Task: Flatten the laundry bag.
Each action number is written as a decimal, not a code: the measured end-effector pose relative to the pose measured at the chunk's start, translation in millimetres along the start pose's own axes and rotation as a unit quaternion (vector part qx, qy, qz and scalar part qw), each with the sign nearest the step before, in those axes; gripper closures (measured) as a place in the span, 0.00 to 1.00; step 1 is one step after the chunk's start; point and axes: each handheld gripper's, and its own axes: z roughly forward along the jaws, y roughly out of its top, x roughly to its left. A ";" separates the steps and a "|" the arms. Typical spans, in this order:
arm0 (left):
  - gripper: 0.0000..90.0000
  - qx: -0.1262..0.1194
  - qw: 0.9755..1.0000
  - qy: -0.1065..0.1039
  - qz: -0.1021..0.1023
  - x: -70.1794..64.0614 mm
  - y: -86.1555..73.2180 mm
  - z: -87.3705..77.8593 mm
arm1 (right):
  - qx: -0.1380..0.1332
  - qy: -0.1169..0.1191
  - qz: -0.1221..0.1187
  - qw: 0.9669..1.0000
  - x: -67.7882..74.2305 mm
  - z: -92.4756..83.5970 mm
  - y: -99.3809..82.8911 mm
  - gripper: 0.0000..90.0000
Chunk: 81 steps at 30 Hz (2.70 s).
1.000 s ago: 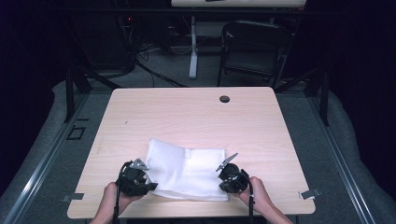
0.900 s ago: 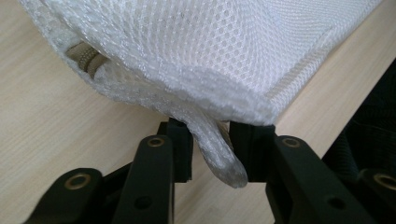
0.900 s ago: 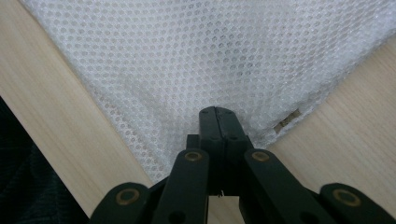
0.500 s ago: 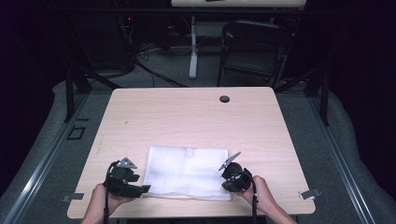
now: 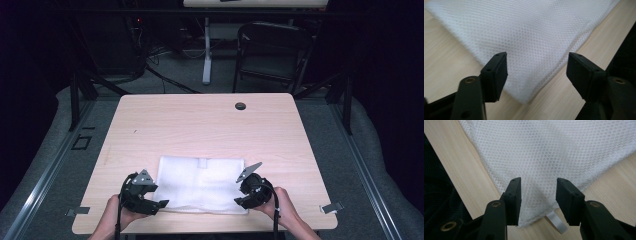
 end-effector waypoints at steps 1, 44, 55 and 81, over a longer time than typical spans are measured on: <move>0.39 0.007 1.000 0.001 0.007 -0.4 1.0 3.4 | 0.002 0.002 -0.003 1.000 1.2 0.4 0.3 0.62; 0.67 0.100 0.992 -0.070 0.025 -9.4 1.8 42.4 | 0.048 0.004 -0.051 0.998 16.7 23.7 -2.4 0.98; 0.46 0.051 0.995 -0.007 0.081 -28.0 17.4 36.0 | 0.025 0.011 -0.038 0.999 15.8 13.1 1.3 0.98; 0.99 0.068 0.991 -0.016 0.110 -37.0 39.7 65.1 | -0.001 0.022 -0.031 0.999 12.6 5.7 3.2 0.88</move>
